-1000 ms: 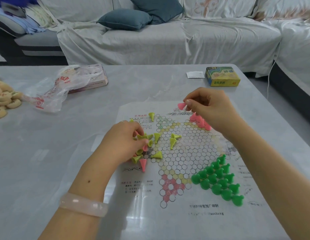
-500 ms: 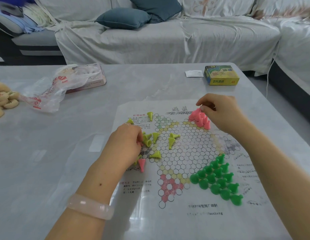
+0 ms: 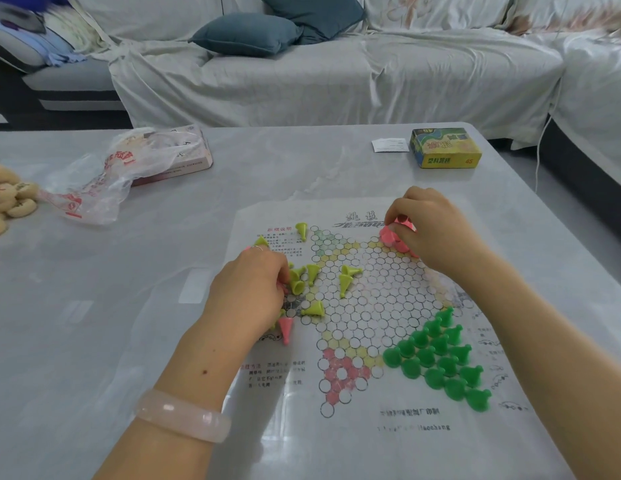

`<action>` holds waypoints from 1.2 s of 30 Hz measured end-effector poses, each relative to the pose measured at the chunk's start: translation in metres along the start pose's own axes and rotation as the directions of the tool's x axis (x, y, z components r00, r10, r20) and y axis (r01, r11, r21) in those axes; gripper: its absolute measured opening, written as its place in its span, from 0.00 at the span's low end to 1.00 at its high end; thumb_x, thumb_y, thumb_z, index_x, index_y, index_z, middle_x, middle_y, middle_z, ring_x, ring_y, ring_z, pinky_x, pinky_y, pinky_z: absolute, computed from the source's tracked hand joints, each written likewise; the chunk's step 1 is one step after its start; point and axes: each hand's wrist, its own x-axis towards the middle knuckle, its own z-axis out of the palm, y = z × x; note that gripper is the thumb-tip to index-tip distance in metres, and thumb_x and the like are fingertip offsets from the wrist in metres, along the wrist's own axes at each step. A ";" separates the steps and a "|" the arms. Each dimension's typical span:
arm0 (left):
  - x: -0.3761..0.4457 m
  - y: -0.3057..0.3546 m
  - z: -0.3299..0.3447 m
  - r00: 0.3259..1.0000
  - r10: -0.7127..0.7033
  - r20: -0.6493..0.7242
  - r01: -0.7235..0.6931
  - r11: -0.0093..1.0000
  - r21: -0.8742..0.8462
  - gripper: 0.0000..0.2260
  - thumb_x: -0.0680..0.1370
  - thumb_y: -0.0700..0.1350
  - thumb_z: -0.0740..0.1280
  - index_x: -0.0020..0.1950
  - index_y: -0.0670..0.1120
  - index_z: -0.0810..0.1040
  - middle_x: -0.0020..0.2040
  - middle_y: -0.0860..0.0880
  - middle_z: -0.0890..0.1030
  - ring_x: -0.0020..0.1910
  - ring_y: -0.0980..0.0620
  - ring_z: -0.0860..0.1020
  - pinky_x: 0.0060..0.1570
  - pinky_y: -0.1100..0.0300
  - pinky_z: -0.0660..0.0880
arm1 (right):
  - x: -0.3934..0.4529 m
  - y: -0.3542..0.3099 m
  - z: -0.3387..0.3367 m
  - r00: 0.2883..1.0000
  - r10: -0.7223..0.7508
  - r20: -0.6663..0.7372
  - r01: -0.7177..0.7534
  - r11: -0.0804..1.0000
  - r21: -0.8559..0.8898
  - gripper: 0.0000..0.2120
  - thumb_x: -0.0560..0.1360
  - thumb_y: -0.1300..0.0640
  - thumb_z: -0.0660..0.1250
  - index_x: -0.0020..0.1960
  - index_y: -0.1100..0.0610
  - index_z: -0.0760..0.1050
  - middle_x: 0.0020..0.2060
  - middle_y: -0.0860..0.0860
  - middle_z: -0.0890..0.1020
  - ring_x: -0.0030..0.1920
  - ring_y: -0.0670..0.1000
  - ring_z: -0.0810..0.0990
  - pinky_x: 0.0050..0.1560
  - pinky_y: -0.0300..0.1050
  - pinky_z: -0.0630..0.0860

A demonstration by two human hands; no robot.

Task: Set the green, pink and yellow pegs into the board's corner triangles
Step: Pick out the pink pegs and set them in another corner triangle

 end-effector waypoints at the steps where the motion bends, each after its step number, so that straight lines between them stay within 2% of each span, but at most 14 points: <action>1: 0.000 0.000 0.000 1.000 0.004 -0.008 -0.004 1.000 -0.004 0.09 0.74 0.38 0.62 0.46 0.50 0.78 0.51 0.50 0.75 0.48 0.48 0.75 0.39 0.59 0.66 | 0.000 0.000 0.001 1.000 0.005 0.002 -0.005 1.000 -0.004 0.05 0.74 0.61 0.63 0.47 0.58 0.78 0.42 0.48 0.71 0.49 0.51 0.70 0.47 0.49 0.71; 4: 0.001 -0.001 0.000 1.000 0.017 -0.004 -0.017 1.000 -0.004 0.08 0.74 0.38 0.62 0.46 0.49 0.77 0.50 0.49 0.74 0.47 0.48 0.73 0.40 0.59 0.65 | -0.001 0.002 0.001 1.000 0.018 0.006 -0.018 1.000 0.000 0.05 0.74 0.60 0.64 0.48 0.57 0.78 0.43 0.48 0.71 0.49 0.51 0.69 0.48 0.49 0.71; 8: -0.001 -0.001 0.000 0.999 0.024 0.032 -0.024 1.000 0.016 0.10 0.74 0.36 0.61 0.48 0.50 0.76 0.48 0.50 0.71 0.47 0.49 0.72 0.40 0.59 0.66 | -0.002 0.003 0.003 1.000 0.023 0.012 -0.023 1.000 0.000 0.05 0.74 0.60 0.63 0.48 0.57 0.78 0.45 0.52 0.74 0.47 0.49 0.67 0.48 0.50 0.71; 14: -0.004 0.003 -0.002 1.000 0.021 0.010 -0.021 0.999 0.045 0.12 0.74 0.37 0.60 0.49 0.52 0.77 0.52 0.51 0.75 0.49 0.48 0.74 0.39 0.58 0.67 | -0.003 0.003 0.004 1.000 0.012 0.007 -0.012 1.000 -0.001 0.05 0.74 0.59 0.64 0.47 0.56 0.77 0.45 0.51 0.75 0.46 0.47 0.65 0.46 0.49 0.72; 22: -0.002 0.001 0.000 0.998 0.037 0.047 -0.038 0.999 0.021 0.14 0.73 0.34 0.60 0.52 0.51 0.77 0.47 0.51 0.74 0.45 0.50 0.74 0.37 0.61 0.64 | -0.003 0.003 0.004 1.000 0.011 0.027 -0.011 1.000 -0.006 0.05 0.73 0.58 0.65 0.47 0.55 0.77 0.43 0.49 0.73 0.46 0.47 0.66 0.48 0.51 0.73; 26: -0.002 0.000 -0.001 0.999 0.031 0.025 -0.029 0.998 -0.047 0.12 0.74 0.35 0.61 0.48 0.50 0.77 0.44 0.53 0.77 0.45 0.53 0.75 0.37 0.63 0.65 | -0.003 0.003 0.004 0.999 -0.002 0.044 0.002 1.000 0.004 0.05 0.73 0.56 0.66 0.47 0.55 0.77 0.42 0.47 0.71 0.46 0.47 0.67 0.48 0.50 0.73; 29: -0.003 0.003 -0.009 0.999 -0.002 -0.037 -0.003 0.991 -0.136 0.08 0.74 0.37 0.64 0.47 0.48 0.78 0.43 0.53 0.77 0.39 0.55 0.74 0.32 0.66 0.67 | -0.003 0.003 0.001 0.999 -0.008 0.033 0.007 1.000 0.010 0.05 0.73 0.57 0.65 0.48 0.55 0.77 0.42 0.47 0.72 0.46 0.47 0.68 0.46 0.46 0.71; 33: -0.005 0.006 -0.016 0.997 -0.018 -0.072 0.004 0.981 -0.193 0.10 0.73 0.35 0.64 0.48 0.47 0.79 0.44 0.51 0.77 0.42 0.52 0.75 0.41 0.61 0.72 | -0.003 0.000 -0.005 1.000 -0.029 0.000 0.029 0.999 0.017 0.05 0.73 0.58 0.65 0.48 0.56 0.77 0.42 0.48 0.74 0.45 0.48 0.69 0.44 0.43 0.66; 36: -0.006 0.011 -0.017 0.996 -0.005 -0.092 -0.023 0.952 -0.304 0.08 0.74 0.38 0.65 0.45 0.50 0.78 0.39 0.54 0.77 0.39 0.53 0.76 0.39 0.64 0.72 | -0.003 -0.008 -0.009 0.998 -0.056 -0.024 0.057 0.997 0.056 0.04 0.73 0.58 0.65 0.47 0.56 0.77 0.40 0.47 0.73 0.45 0.49 0.71 0.43 0.41 0.67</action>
